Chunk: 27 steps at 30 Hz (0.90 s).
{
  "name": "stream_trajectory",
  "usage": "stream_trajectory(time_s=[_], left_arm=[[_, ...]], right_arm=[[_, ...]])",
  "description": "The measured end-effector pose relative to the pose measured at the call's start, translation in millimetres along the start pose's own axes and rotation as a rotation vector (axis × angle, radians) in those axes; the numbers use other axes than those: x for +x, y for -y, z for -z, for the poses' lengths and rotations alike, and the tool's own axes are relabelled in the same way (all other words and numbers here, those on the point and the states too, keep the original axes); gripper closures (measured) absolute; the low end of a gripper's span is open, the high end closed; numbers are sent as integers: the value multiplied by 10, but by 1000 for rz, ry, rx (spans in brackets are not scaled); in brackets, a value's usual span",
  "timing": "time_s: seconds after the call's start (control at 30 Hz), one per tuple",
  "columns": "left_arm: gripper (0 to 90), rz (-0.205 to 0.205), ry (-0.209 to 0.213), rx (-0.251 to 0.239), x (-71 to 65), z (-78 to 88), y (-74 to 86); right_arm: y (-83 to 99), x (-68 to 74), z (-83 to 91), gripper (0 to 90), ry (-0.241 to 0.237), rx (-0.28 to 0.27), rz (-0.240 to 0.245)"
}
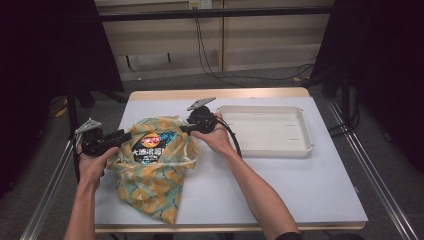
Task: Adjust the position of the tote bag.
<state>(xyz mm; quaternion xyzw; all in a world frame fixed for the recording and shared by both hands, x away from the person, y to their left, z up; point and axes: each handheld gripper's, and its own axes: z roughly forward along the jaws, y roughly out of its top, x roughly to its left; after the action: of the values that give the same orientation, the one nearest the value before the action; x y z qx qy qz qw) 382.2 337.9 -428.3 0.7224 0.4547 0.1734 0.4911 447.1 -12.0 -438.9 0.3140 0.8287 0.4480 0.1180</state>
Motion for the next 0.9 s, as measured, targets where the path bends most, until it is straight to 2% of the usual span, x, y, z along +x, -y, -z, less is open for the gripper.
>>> stream_trajectory(time_s=[0.07, 0.2, 0.37, 0.47, 0.53, 0.67, 0.83, 0.9], left_arm=[[590, -15, -19, 3, -24, 15, -3], [593, -21, -4, -3, -68, 25, -8], [658, -55, 14, 29, -91, -46, 6], [663, -59, 14, 50, -81, -106, 26], [662, -63, 15, 61, -78, -133, 37], [654, -60, 8, 72, -66, -166, 52], [646, -53, 6, 77, -54, -190, 68], [641, -55, -1, 80, -51, -200, 76]], right_arm=[[-24, 1, 50, 537, -19, -20, -1], [-93, 45, 88, 575, -65, -37, 13], [-153, 118, -21, 710, -139, -11, 14], [-170, 148, -114, 731, -155, 0, 12], [-167, 161, -177, 699, -173, 11, -2], [-144, 176, -288, 562, -202, 32, -12], [-129, 161, -344, 497, -230, 42, -35], [-125, 163, -354, 440, -231, 52, -43]])
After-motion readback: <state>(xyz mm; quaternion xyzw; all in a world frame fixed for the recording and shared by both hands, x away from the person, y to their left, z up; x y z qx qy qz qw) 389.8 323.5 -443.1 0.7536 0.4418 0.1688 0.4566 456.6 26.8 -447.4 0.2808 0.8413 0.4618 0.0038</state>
